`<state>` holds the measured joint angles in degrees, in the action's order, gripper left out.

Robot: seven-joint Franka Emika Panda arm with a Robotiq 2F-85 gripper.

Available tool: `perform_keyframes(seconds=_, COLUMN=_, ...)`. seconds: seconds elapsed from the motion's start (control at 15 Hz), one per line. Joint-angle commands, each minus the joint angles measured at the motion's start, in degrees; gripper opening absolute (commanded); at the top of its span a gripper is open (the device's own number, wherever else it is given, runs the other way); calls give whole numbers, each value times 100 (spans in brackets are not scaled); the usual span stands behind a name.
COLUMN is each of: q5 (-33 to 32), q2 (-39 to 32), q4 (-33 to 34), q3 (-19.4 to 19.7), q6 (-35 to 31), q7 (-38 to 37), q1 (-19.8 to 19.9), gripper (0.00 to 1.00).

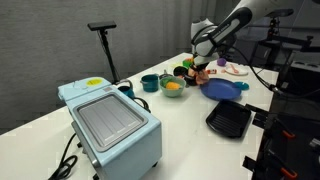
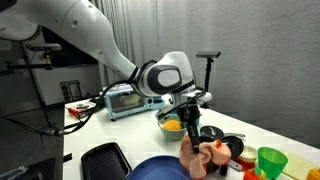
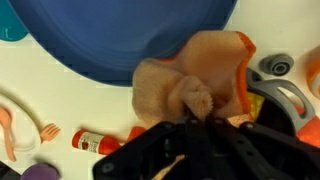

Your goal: Use the orange towel to wipe the black pot, green bowl and blue plate

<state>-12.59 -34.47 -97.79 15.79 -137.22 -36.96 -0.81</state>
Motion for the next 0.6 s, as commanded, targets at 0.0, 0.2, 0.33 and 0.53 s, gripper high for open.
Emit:
perform_keyframes(seconds=0.0, q5=73, q2=-101, q4=263, q3=-181, q6=-38, q7=101, q1=-92, gripper=1)
perform_keyframes(seconds=0.2, q5=-38, q2=-92, q4=533, q3=-187, q6=-185, q7=37, q1=-218, gripper=1)
perform_keyframes(seconds=0.33, q5=-102, q2=-157, q4=711, q3=-108, q6=-186, q7=-12, q1=-269, gripper=1)
perform_keyframes(seconds=0.53, q5=-207, q2=-253, q4=781, q3=80, q6=-128, q7=-149, q1=-261, gripper=1)
